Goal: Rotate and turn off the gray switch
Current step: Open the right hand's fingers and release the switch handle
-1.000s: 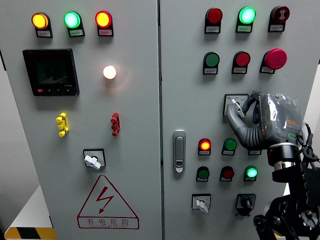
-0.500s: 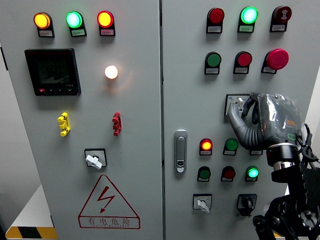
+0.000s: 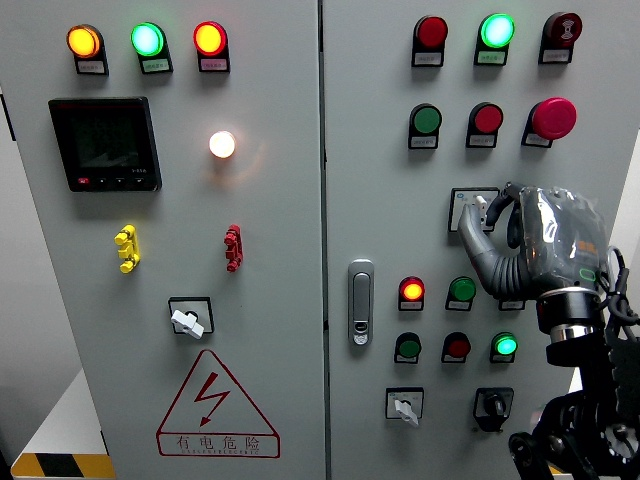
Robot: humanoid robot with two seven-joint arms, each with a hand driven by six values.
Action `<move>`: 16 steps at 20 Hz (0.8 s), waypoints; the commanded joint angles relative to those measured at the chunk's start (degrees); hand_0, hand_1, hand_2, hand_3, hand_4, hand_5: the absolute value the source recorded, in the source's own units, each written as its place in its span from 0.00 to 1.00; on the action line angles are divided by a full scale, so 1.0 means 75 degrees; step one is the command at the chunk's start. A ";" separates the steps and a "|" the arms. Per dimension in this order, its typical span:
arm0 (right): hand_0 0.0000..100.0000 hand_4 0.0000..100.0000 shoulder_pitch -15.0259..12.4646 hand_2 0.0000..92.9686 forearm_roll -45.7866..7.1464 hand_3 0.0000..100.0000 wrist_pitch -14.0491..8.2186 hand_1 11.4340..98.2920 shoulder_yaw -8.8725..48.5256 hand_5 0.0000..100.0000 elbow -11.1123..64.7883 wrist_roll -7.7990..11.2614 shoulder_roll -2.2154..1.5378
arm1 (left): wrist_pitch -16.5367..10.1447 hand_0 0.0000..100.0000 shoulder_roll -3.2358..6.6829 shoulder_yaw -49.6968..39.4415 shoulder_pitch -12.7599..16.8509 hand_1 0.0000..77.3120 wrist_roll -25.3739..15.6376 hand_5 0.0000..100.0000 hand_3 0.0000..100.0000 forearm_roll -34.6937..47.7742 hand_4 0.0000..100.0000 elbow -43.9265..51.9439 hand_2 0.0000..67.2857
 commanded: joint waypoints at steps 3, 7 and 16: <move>0.53 0.82 -0.0118 0.71 -0.0001 1.00 -0.0081 0.24 0.0000 0.95 0.0310 0.0000 0.0000 | 0.0000 0.00 -0.0005 0.0000 0.0000 0.00 0.0005 0.12 0.21 0.0000 0.12 0.0000 0.15; 0.52 0.82 -0.0517 0.71 -0.0012 1.00 -0.0069 0.26 0.0000 0.95 0.0836 0.0012 0.0000 | 0.0000 0.00 -0.0005 0.0000 0.0000 0.00 0.0005 0.12 0.21 0.0000 0.12 0.0000 0.15; 0.50 0.75 -0.1184 0.63 -0.0176 0.90 -0.0069 0.28 -0.0222 0.91 0.1821 0.0012 0.0000 | 0.0000 0.00 0.0007 0.0000 0.0000 0.00 0.0005 0.12 0.21 0.0000 0.12 0.0000 0.15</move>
